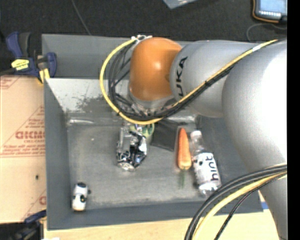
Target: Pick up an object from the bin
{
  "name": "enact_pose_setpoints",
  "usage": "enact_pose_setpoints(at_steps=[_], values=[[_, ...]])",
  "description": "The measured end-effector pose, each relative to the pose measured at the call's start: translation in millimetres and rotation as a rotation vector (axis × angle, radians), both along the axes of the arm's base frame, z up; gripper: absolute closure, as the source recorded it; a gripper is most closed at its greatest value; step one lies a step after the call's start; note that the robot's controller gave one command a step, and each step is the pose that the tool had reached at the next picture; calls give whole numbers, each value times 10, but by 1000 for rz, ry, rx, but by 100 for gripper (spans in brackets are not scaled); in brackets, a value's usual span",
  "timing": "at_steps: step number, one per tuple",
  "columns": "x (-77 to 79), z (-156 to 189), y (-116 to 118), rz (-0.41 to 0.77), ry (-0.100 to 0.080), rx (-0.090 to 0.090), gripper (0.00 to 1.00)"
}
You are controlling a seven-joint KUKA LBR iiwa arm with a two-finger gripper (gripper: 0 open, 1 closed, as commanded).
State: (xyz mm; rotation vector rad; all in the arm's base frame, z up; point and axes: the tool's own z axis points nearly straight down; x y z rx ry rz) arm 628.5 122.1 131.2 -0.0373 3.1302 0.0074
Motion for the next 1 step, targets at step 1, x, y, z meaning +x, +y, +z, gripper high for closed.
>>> enact_pose_setpoints(at_steps=[1], values=[[4, -124, -47, -191, 3, 0, 0]])
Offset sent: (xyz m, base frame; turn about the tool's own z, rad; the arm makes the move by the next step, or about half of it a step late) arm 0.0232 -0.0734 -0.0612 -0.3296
